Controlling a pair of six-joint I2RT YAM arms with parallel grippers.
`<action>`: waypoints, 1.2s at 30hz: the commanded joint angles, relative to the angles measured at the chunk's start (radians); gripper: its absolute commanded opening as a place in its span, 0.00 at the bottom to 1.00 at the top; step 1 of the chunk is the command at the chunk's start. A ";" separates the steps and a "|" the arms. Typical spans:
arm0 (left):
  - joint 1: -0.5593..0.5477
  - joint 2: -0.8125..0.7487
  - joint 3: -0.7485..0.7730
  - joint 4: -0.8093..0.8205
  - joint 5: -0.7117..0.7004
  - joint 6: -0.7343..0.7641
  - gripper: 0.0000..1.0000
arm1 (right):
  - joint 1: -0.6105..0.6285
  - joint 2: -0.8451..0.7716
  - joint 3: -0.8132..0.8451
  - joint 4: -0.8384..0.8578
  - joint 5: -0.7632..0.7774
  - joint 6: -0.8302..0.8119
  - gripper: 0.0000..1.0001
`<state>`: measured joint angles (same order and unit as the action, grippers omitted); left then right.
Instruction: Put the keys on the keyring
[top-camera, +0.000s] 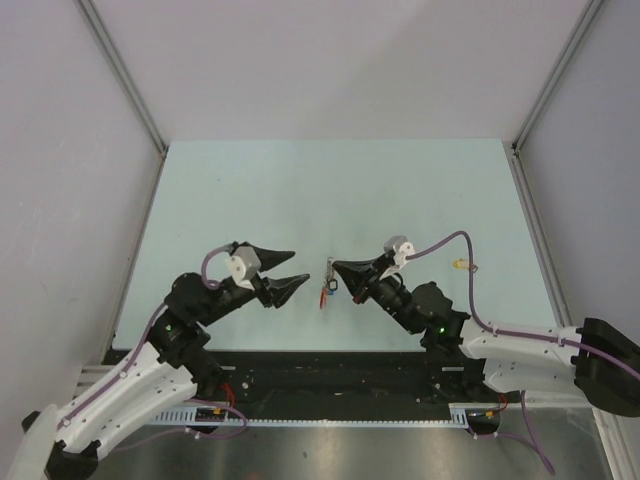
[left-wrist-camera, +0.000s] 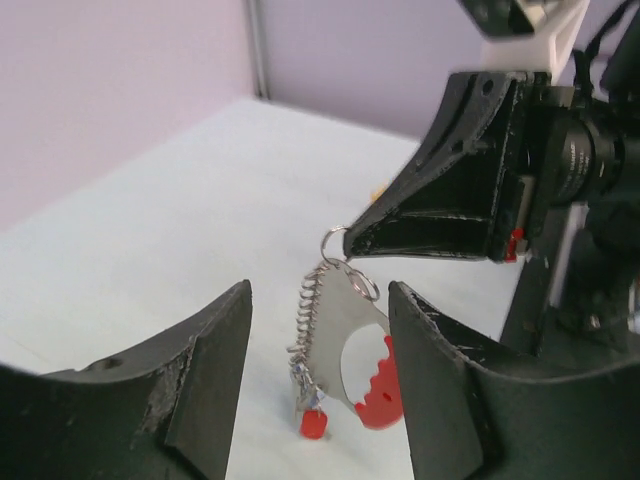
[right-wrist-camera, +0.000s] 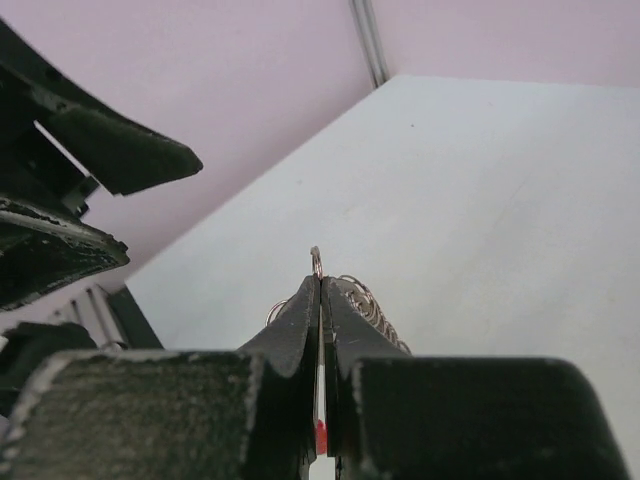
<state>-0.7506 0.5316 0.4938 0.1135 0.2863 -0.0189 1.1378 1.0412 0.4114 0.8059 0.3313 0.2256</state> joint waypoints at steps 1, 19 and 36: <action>-0.007 -0.047 -0.089 0.241 -0.102 -0.078 0.61 | -0.023 -0.046 0.017 0.062 -0.015 0.189 0.00; -0.007 0.093 -0.265 0.673 0.057 -0.262 0.28 | -0.133 -0.087 0.010 0.026 -0.463 -0.039 0.00; -0.007 0.260 -0.247 0.821 0.220 -0.311 0.24 | -0.196 -0.096 0.009 0.026 -0.624 -0.025 0.00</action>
<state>-0.7532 0.7780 0.2089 0.8566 0.4587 -0.3145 0.9466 0.9630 0.4114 0.7727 -0.2623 0.2062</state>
